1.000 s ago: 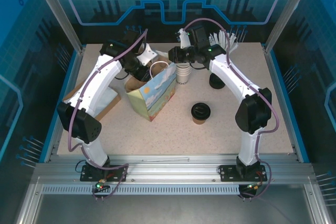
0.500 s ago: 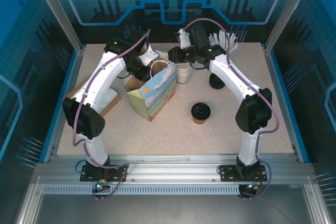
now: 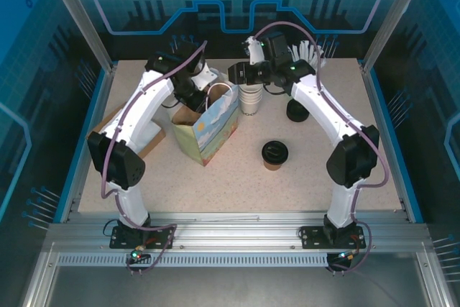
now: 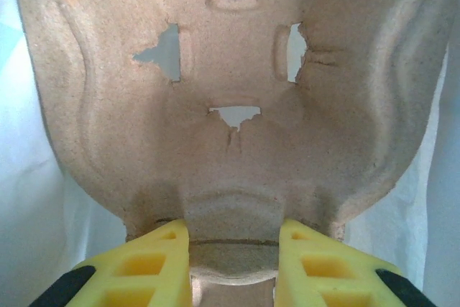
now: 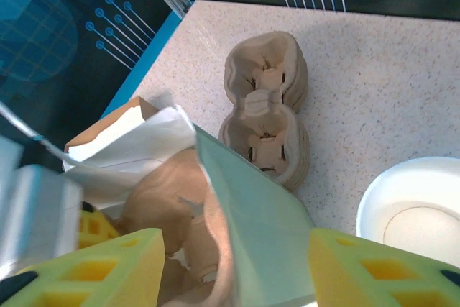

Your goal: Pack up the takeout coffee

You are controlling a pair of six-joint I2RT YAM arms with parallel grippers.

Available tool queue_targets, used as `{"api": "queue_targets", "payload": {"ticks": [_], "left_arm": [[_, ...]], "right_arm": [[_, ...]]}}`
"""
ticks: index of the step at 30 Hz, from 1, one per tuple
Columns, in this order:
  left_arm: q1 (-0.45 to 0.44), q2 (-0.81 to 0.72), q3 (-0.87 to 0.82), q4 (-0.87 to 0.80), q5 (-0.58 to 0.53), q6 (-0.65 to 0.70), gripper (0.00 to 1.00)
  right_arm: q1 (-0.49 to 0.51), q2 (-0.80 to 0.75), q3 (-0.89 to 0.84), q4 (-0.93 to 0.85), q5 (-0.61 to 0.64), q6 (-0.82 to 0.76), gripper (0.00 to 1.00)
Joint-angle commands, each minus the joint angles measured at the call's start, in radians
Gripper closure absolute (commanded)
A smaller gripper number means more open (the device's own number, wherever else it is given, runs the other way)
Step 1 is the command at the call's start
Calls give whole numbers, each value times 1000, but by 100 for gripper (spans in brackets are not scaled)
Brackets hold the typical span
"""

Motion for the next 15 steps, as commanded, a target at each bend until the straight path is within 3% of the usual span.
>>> {"api": "queue_targets", "payload": {"ticks": [1,15], "left_arm": [[-3,25,44,-26,-10,-41,72],[-3,68,46,-1,-13,-145,69]], "right_arm": [[-8,-60,-17,-17,30,-28,42],[-7,-162,-163,-12,73,-56,33]]}}
